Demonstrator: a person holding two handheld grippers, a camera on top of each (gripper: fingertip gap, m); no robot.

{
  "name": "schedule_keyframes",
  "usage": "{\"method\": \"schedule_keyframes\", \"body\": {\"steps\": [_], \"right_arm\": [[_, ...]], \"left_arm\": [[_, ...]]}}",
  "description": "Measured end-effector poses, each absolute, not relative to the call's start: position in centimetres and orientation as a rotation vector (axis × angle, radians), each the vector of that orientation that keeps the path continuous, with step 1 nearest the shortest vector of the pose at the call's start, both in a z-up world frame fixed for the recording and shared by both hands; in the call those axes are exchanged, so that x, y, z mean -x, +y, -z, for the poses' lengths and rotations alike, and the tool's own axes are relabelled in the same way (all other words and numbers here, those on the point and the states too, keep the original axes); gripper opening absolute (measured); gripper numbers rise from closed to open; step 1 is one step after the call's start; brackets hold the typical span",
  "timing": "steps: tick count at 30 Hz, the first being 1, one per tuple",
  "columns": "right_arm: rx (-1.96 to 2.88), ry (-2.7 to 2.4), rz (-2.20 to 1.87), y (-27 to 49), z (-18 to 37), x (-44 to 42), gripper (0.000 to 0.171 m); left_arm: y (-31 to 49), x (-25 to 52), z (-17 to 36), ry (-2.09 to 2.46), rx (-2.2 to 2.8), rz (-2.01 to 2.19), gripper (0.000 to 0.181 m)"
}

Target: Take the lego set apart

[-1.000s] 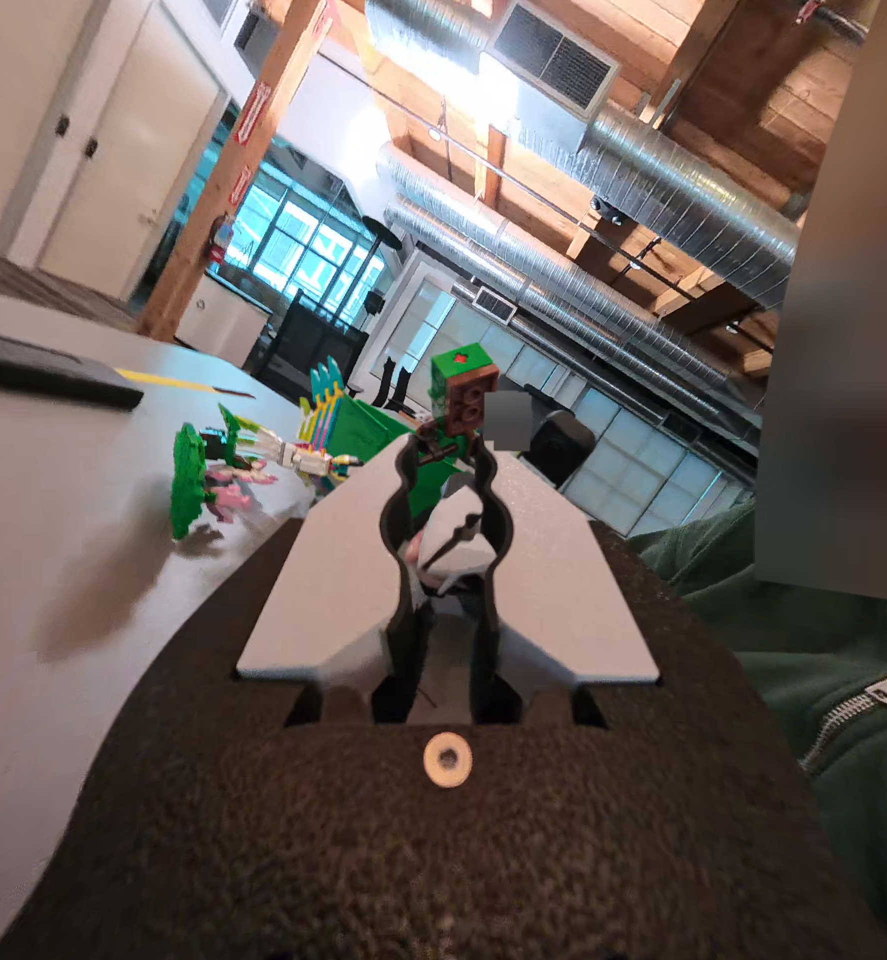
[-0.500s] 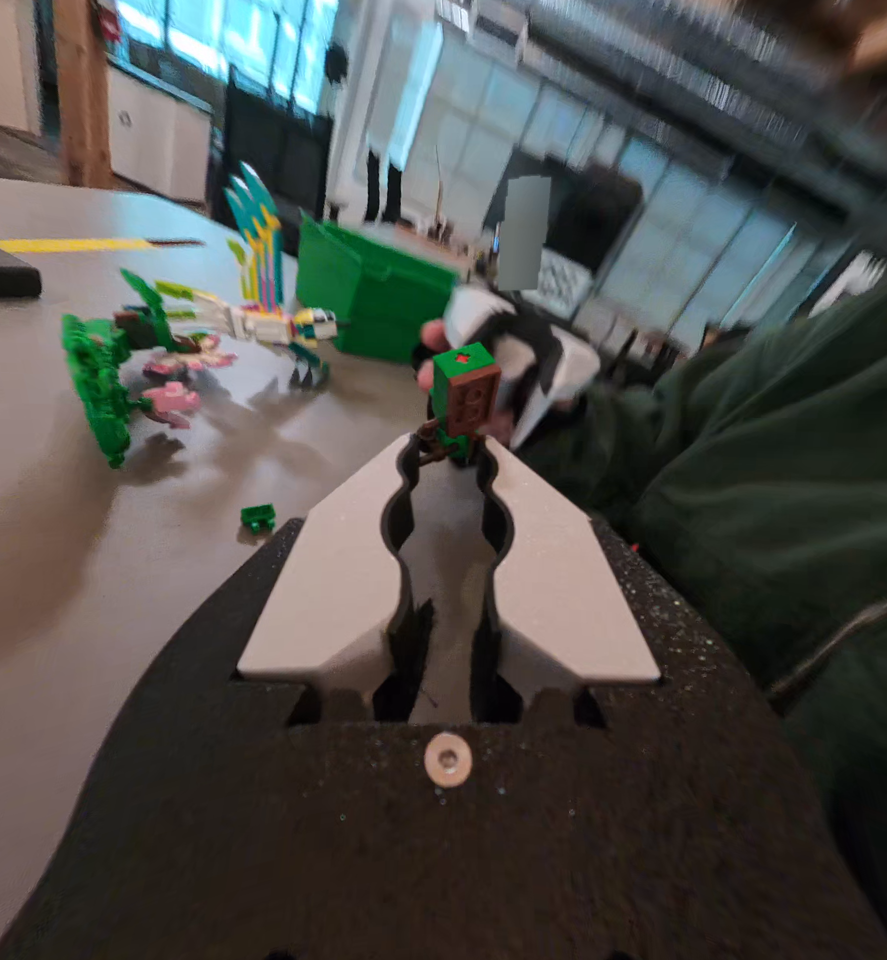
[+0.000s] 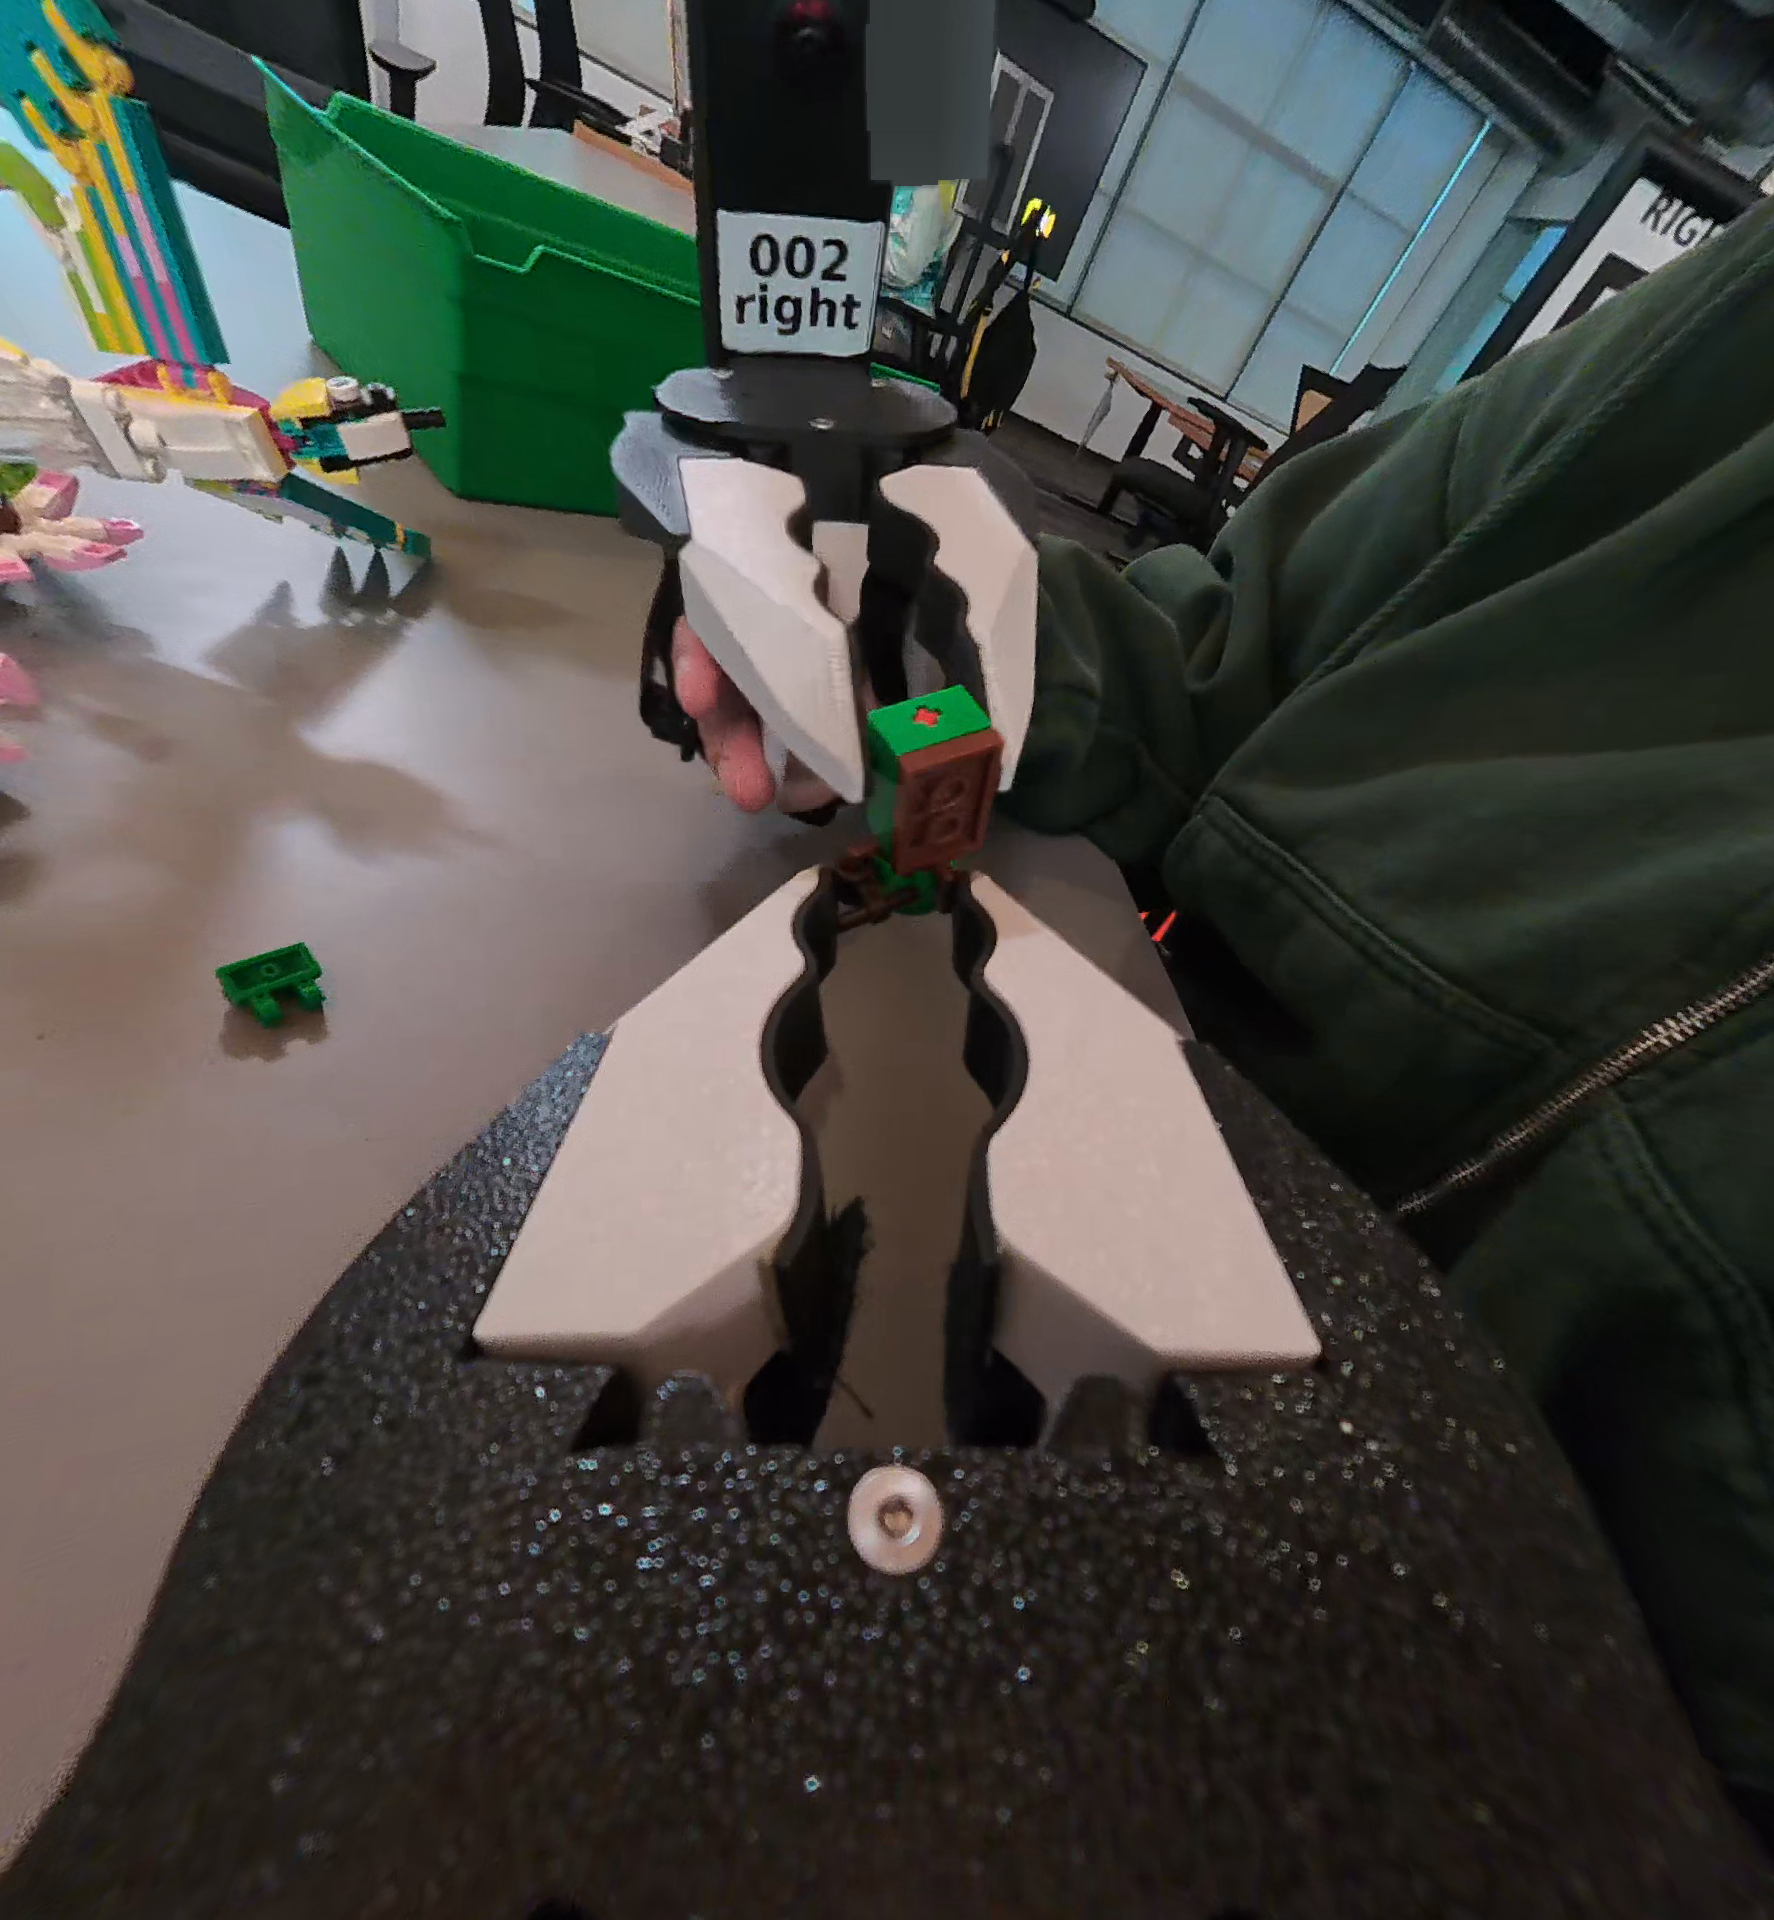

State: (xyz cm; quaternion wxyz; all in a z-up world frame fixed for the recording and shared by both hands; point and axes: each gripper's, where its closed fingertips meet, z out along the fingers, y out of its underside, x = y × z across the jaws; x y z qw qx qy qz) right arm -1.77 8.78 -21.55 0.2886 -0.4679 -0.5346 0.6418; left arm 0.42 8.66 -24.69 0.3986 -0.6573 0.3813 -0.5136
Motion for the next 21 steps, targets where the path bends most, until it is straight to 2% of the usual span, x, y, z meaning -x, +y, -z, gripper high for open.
{"method": "schedule_keyframes", "body": {"steps": [6, 9, 16, 21], "right_arm": [[1.259, -1.325, -1.698, 10.2, 21.1, 1.8, 0.015], [1.257, -1.300, -1.606, 11.2, 21.2, 1.7, 0.015], [1.228, -1.361, -1.468, 11.0, 21.8, 2.0, 0.015], [1.222, -1.341, -1.486, 11.1, 21.7, 2.0, 0.015]], "left_arm": [[10.1, 0.1, 23.8, 0.851, 1.624, 1.245, 0.025], [11.0, 1.0, 22.3, 0.768, 1.555, 1.211, 0.043], [11.4, 1.6, 21.9, 0.804, 1.500, 1.015, 0.023], [11.4, 1.6, 21.9, 0.812, 1.499, 1.000, 0.021]]}}
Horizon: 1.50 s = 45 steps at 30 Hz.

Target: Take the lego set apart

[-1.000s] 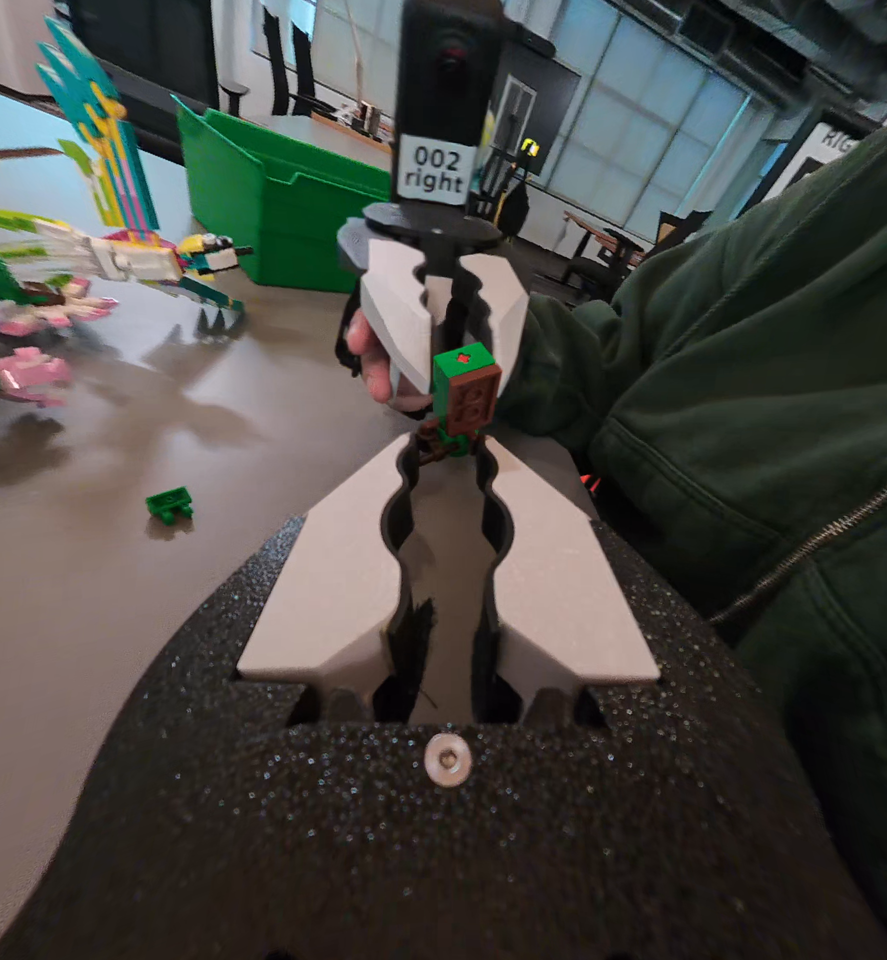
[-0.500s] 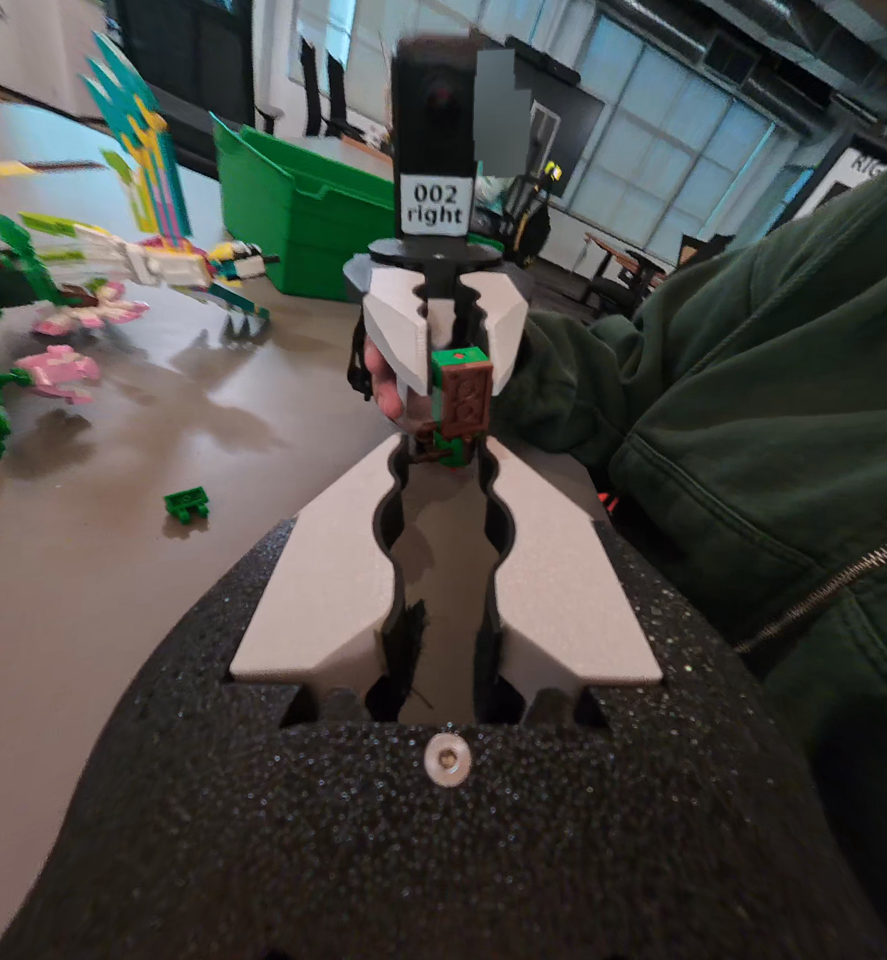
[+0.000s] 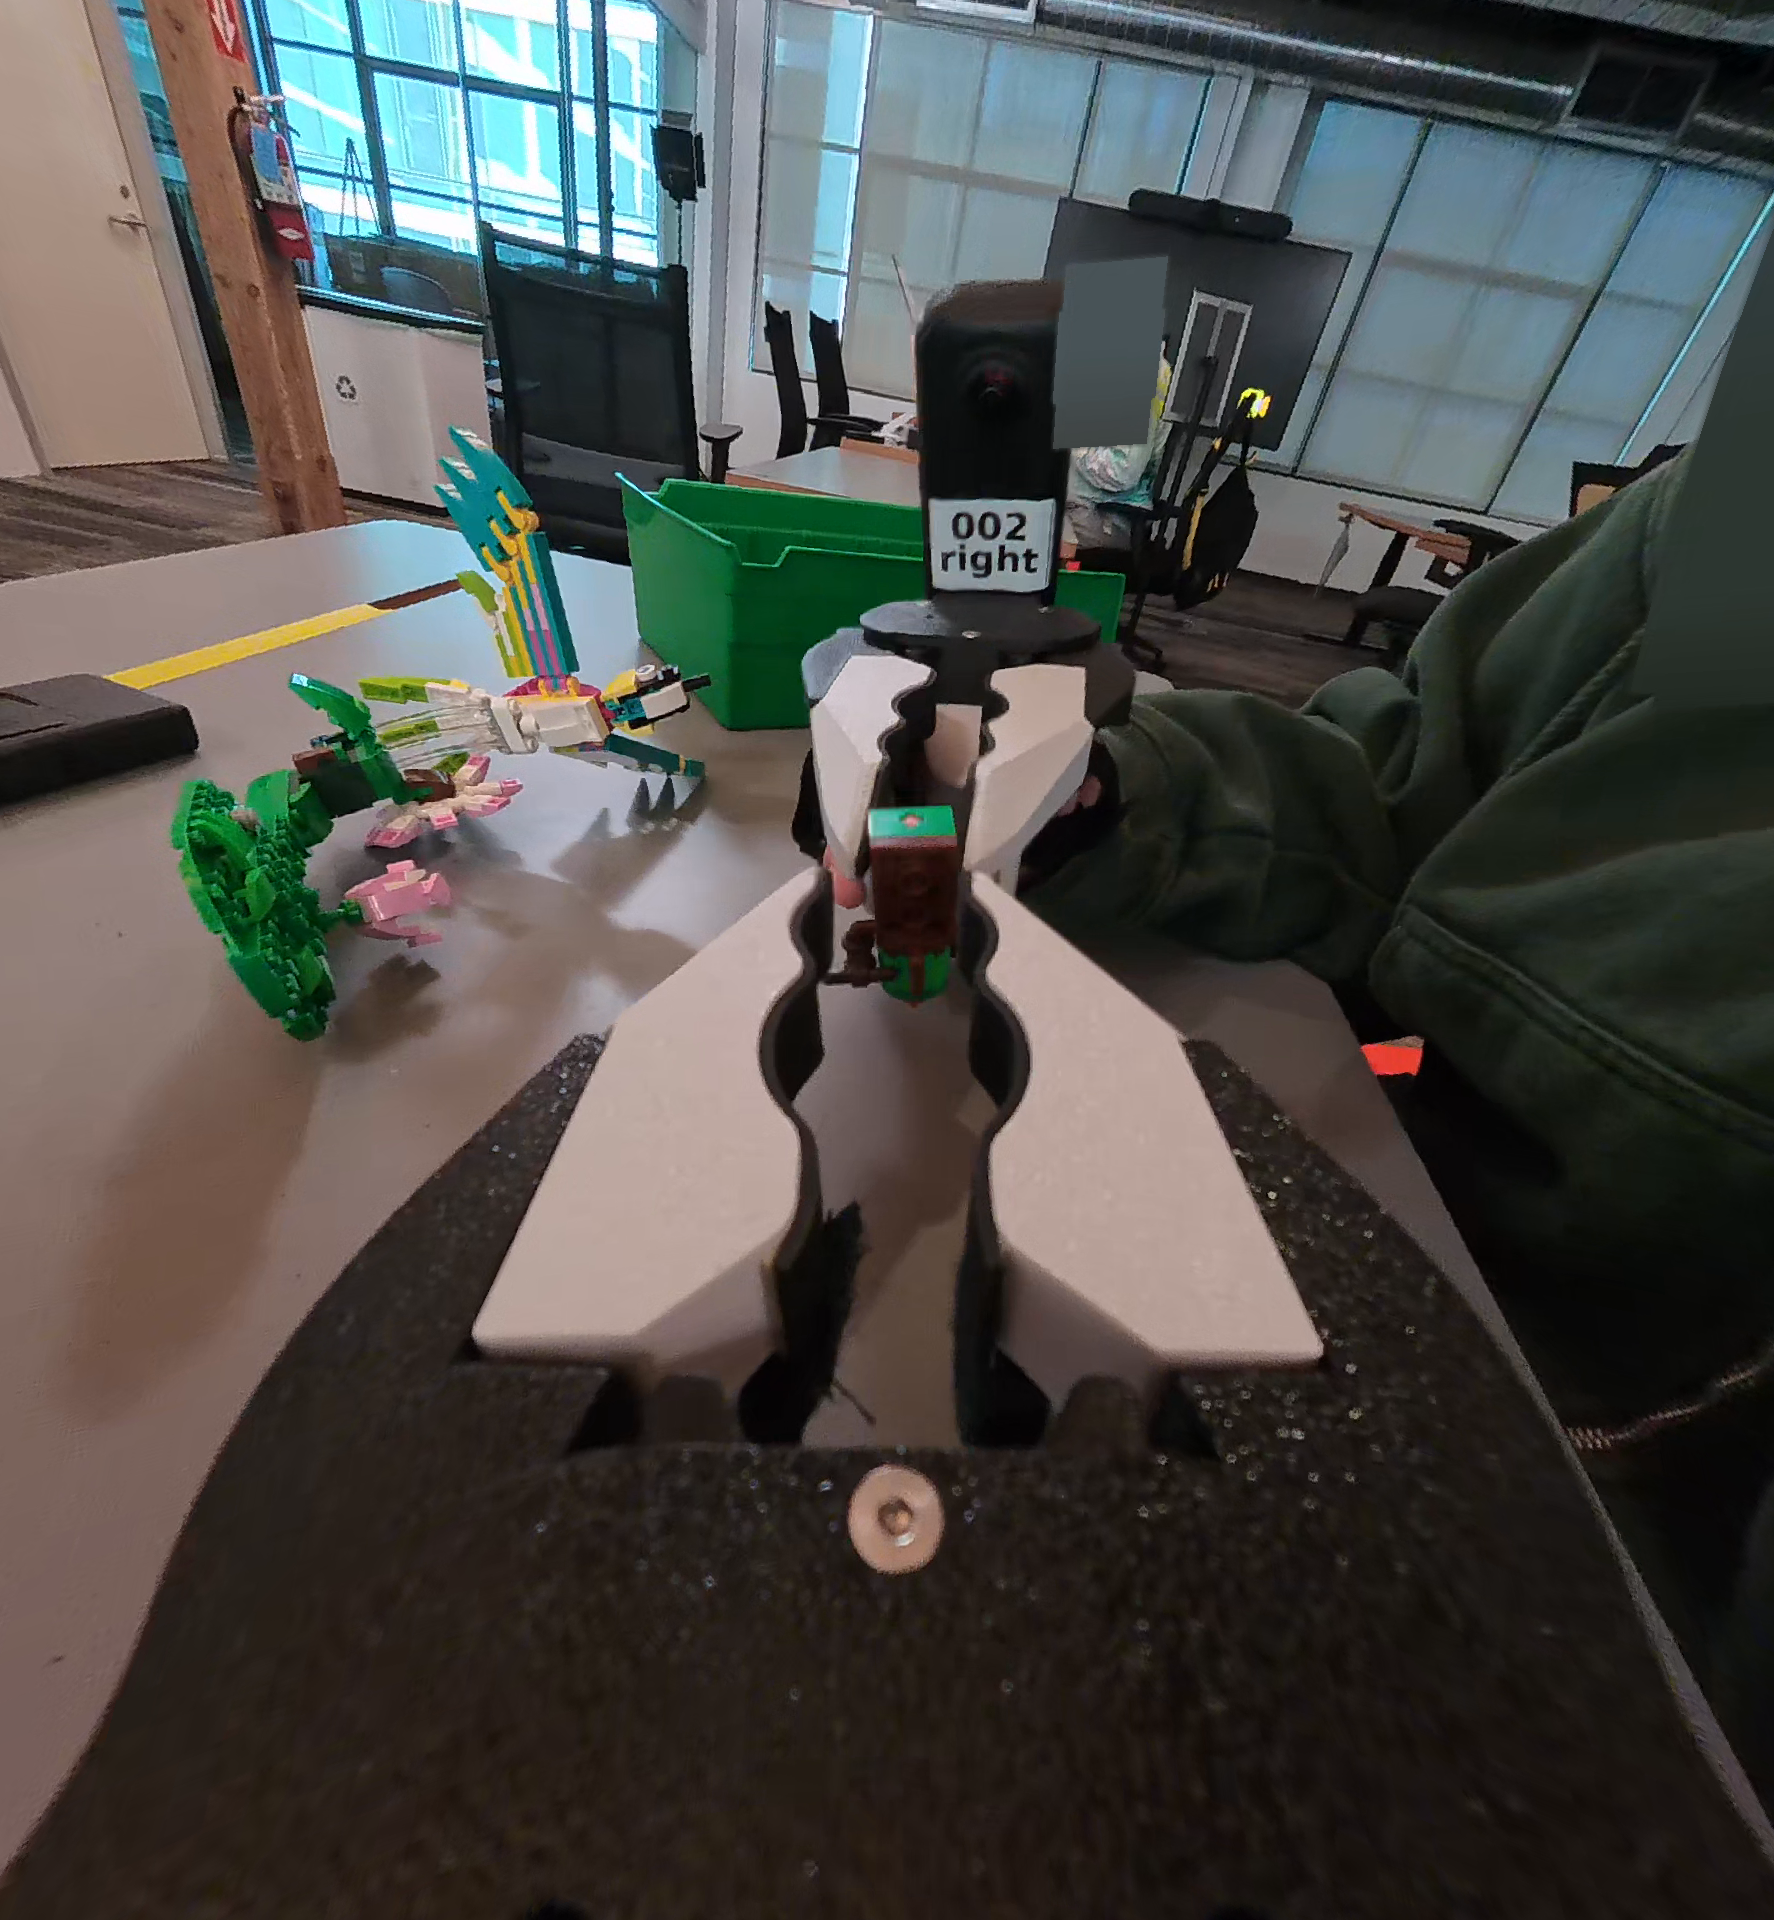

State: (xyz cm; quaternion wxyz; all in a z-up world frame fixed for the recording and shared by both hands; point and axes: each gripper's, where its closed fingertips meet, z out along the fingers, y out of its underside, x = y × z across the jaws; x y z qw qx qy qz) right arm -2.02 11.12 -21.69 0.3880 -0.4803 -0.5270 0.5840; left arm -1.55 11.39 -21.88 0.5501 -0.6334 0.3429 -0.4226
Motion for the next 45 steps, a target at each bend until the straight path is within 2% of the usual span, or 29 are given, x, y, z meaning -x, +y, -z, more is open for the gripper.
{"method": "schedule_keyframes", "body": {"steps": [2, 9, 11, 15, 24, 26, 30, 32, 34, 38, 45], "right_arm": [[1.220, -1.296, -1.534, 11.4, 21.2, 1.8, 0.015], [1.224, -1.262, -1.612, 11.2, 20.9, 1.8, 0.015], [1.218, -1.265, -1.624, 11.0, 20.8, 1.7, 0.016], [1.236, -1.272, -1.651, 11.1, 20.9, 1.4, 0.022], [1.436, -1.540, -1.265, 13.8, 25.2, -1.2, 0.037], [1.529, -1.623, -1.190, 13.7, 26.8, -2.1, 0.041], [1.638, -1.778, -1.056, 12.5, 30.0, -2.4, 0.042], [1.648, -1.822, -1.008, 12.1, 31.0, -2.1, 0.035], [1.618, -1.853, -0.957, 11.9, 31.6, -1.7, 0.019], [1.408, -1.853, -0.790, 12.5, 30.7, -0.9, 0.017], [0.872, -1.778, -0.378, 12.6, 27.8, 0.7, 0.018]], "left_arm": [[11.5, 1.6, 22.0, 0.807, 1.509, 0.994, 0.018], [11.2, 0.9, 22.7, 0.836, 1.539, 1.006, 0.023], [11.3, 0.9, 22.6, 0.840, 1.523, 0.984, 0.000], [11.4, 1.3, 22.3, 0.817, 1.525, 1.014, 0.000], [12.7, 2.8, 23.9, 0.808, 1.625, 0.870, 0.000], [12.9, 3.0, 24.1, 0.797, 1.643, 0.866, 0.011], [12.6, 2.6, 24.4, 0.802, 1.653, 0.906, 0.019], [12.5, 2.4, 24.6, 0.811, 1.664, 0.900, 0.021], [12.5, 2.2, 25.0, 0.818, 1.682, 0.904, 0.023], [12.5, 1.8, 25.8, 0.807, 1.729, 0.920, 0.027], [12.9, 1.7, 26.3, 0.736, 1.781, 0.979, 0.046]]}}
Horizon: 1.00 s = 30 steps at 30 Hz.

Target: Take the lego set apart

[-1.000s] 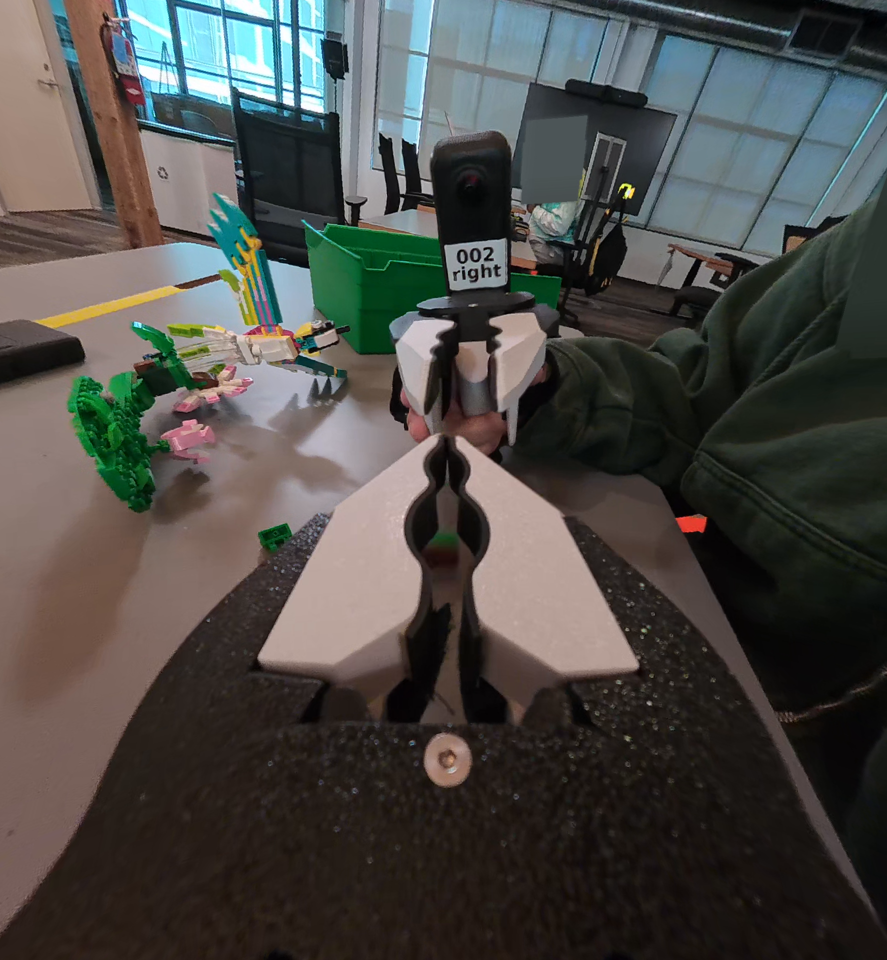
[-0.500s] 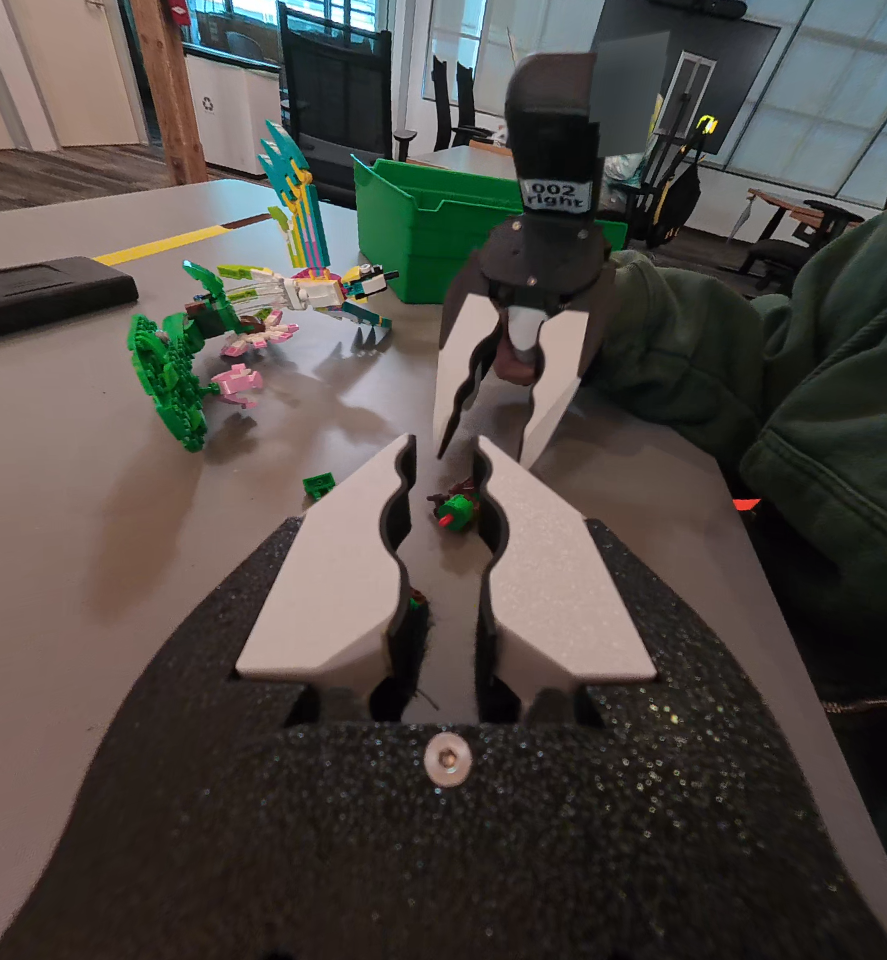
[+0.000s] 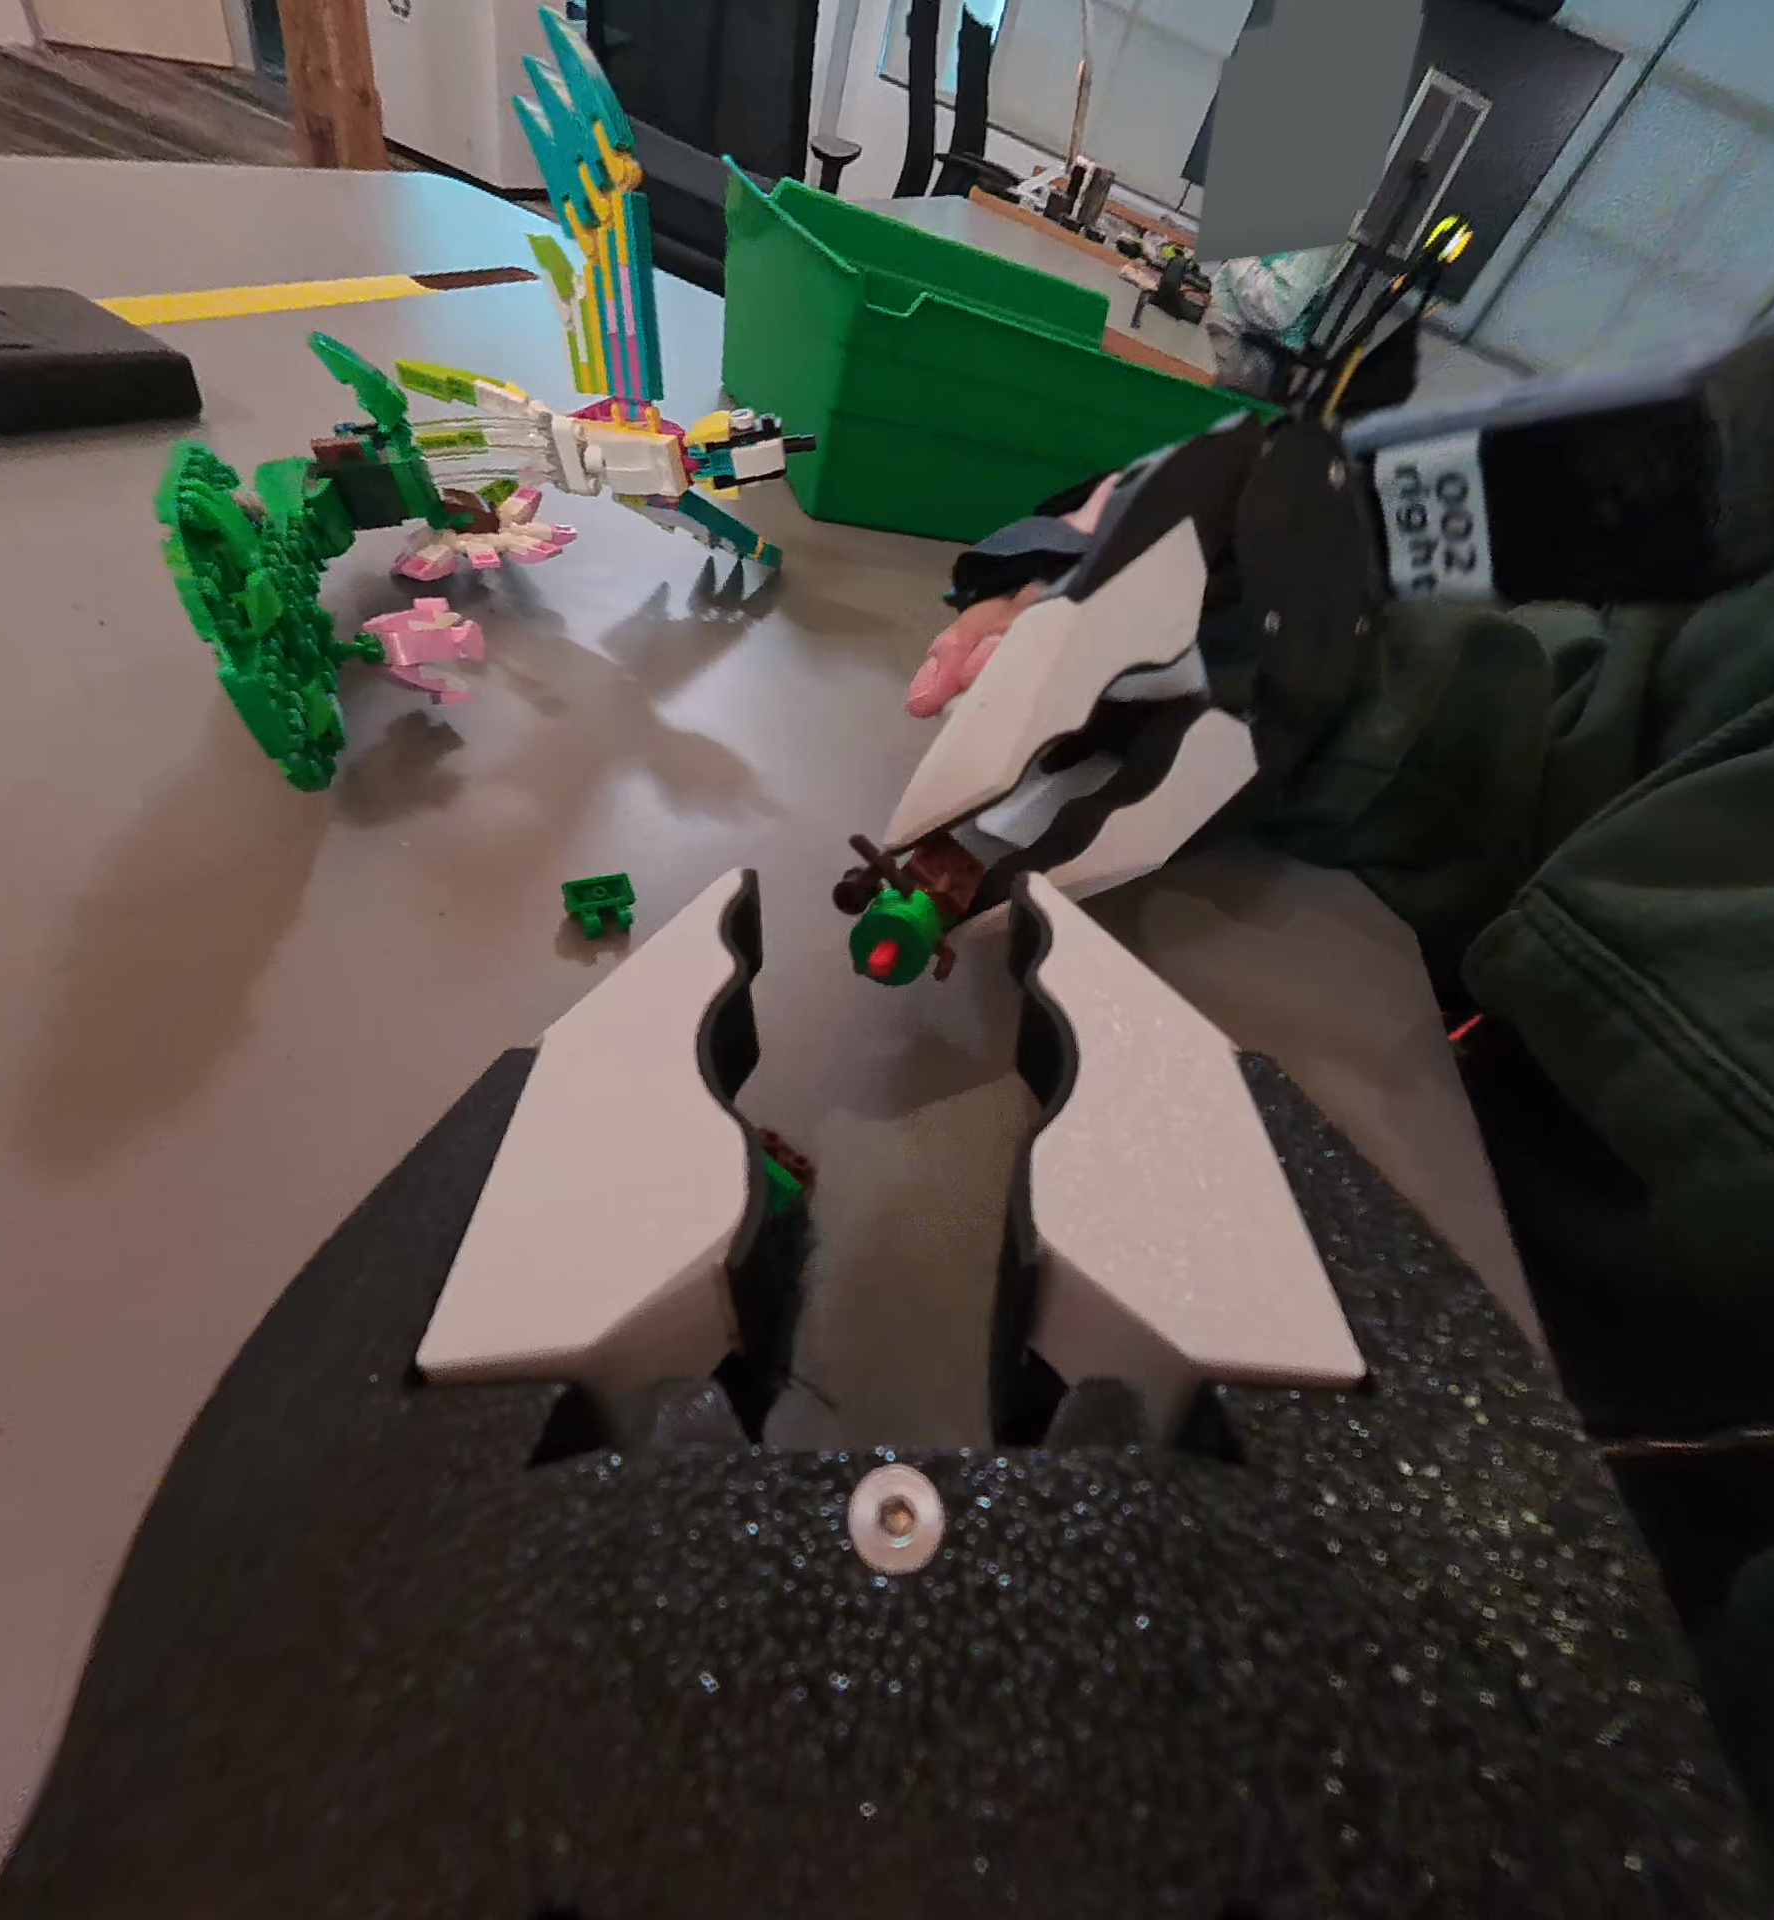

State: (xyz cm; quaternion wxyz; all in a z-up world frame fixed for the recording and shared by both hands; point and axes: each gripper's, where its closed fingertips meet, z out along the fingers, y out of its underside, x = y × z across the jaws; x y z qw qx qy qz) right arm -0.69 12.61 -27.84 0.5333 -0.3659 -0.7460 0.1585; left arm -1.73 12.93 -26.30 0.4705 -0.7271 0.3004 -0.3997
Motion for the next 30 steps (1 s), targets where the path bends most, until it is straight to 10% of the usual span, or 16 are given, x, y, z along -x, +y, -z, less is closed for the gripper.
{"method": "schedule_keyframes", "body": {"steps": [11, 18, 30], "right_arm": [[0.550, -1.637, -0.128, 11.8, 24.8, 1.1, 0.017], [0.887, -1.466, -0.985, 9.7, 21.3, 0.7, 0.041], [0.780, -1.294, -1.088, 8.2, 17.8, 0.5, 0.015]], "left_arm": [[11.5, 0.7, 25.2, 0.680, 1.741, 1.310, 0.022], [10.4, 0.6, 21.8, 0.735, 1.495, 1.320, 0.021], [8.1, -0.6, 18.8, 0.489, 1.309, 2.115, 0.021]]}}
